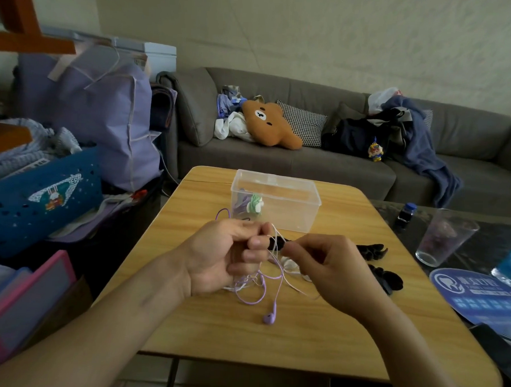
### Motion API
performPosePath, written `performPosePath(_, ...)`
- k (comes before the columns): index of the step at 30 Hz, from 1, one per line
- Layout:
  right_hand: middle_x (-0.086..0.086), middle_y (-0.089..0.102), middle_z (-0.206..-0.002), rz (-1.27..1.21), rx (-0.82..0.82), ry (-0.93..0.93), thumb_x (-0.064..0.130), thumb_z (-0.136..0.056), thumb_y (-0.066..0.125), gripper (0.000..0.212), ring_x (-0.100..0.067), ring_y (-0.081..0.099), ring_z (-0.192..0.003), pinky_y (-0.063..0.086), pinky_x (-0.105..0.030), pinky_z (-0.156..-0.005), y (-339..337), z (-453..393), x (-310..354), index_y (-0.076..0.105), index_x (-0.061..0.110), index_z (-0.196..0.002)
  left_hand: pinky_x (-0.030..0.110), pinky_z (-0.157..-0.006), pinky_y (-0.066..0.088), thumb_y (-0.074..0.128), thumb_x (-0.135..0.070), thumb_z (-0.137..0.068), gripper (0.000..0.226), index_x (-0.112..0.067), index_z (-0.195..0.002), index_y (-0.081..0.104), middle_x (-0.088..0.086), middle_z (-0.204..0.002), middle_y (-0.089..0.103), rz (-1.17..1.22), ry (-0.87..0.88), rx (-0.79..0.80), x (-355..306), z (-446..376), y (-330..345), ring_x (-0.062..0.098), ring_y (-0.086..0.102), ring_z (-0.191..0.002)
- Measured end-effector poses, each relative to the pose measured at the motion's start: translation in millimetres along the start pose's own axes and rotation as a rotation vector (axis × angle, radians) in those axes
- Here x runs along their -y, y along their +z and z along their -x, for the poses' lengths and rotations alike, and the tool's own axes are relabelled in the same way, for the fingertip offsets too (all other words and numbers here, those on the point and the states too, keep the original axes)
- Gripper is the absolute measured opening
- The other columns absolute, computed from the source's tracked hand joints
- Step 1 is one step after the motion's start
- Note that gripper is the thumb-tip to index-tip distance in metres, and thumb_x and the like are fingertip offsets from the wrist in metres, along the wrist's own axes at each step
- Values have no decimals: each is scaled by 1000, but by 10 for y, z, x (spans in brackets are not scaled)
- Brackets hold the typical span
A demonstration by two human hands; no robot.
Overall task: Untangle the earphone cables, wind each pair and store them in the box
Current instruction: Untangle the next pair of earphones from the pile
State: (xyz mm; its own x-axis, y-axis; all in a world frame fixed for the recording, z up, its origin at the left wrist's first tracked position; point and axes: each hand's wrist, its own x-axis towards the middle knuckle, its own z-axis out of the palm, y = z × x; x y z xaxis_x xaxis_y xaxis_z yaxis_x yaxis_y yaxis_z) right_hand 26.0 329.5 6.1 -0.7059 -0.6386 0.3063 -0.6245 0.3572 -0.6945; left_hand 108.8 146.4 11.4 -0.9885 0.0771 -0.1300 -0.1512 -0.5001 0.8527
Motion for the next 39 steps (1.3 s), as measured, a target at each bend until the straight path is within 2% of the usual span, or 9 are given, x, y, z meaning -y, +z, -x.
performPosePath(5,-8,64,-66,33,60,-20,40,-97,59,19,-18,49,-53,38,-30,-51,118,-1,53,75,30,-92,15,-35,26,46,-3,-93,17,-3,-102,60,5,-74,62,83,103,-113,26,-34,22,12,61,-61)
performPosePath(11,5,66,-69,109,309,-23,37,-103,48,22,-1,61,-57,46,-17,-56,310,56,138,68,26,-104,16,-36,19,60,-10,-82,18,-7,-98,67,12,-104,74,70,305,-211,1,-21,48,20,72,-101)
performPosePath(13,3,65,-69,94,344,-37,37,-104,45,29,-6,65,-61,50,-22,-60,349,79,190,66,18,-103,12,-38,31,62,-5,-85,17,-1,-101,68,15,-102,75,-61,404,-280,9,-16,23,16,74,-90)
performPosePath(15,-3,63,-67,73,332,-77,39,-104,46,34,-14,64,-61,49,-30,-61,364,90,234,63,12,-90,12,-59,52,63,1,-88,17,4,-104,69,14,-96,76,-341,521,-389,34,-26,-37,14,75,-81)
performPosePath(18,-1,51,-58,17,235,-156,38,-102,51,36,-10,49,-50,39,-27,-50,325,82,257,58,17,-74,21,-79,57,60,4,-93,13,0,-98,71,7,-89,77,-744,611,-411,66,-49,-134,15,75,-85)
performPosePath(24,-2,55,-55,-62,-38,-145,44,-91,64,23,-7,41,-47,30,-22,-45,117,39,174,77,27,-83,22,-63,49,51,3,-98,19,-6,-96,68,3,-76,70,-948,427,-169,88,-29,-160,17,66,-68)
performPosePath(28,4,70,-64,-107,-191,-91,47,-78,71,22,-10,63,-56,51,-27,-52,31,29,117,76,25,-79,15,-50,38,44,-1,-102,23,-7,-96,66,1,-71,57,-814,193,-24,103,-14,-100,10,50,-58)
performPosePath(34,10,65,-57,-169,-182,2,42,-80,71,21,-2,54,-48,40,-13,-47,14,1,54,75,21,-79,19,-43,18,47,-23,-96,23,-11,-83,61,0,-66,42,-454,6,82,19,7,-107,10,31,-53)
performPosePath(39,3,57,-53,-152,-26,57,48,-92,56,32,-7,44,-48,36,-23,-48,102,-18,45,75,26,-79,24,-45,9,39,-20,-94,19,-15,-77,47,1,-66,46,-88,15,44,-25,37,-33,10,37,-49)
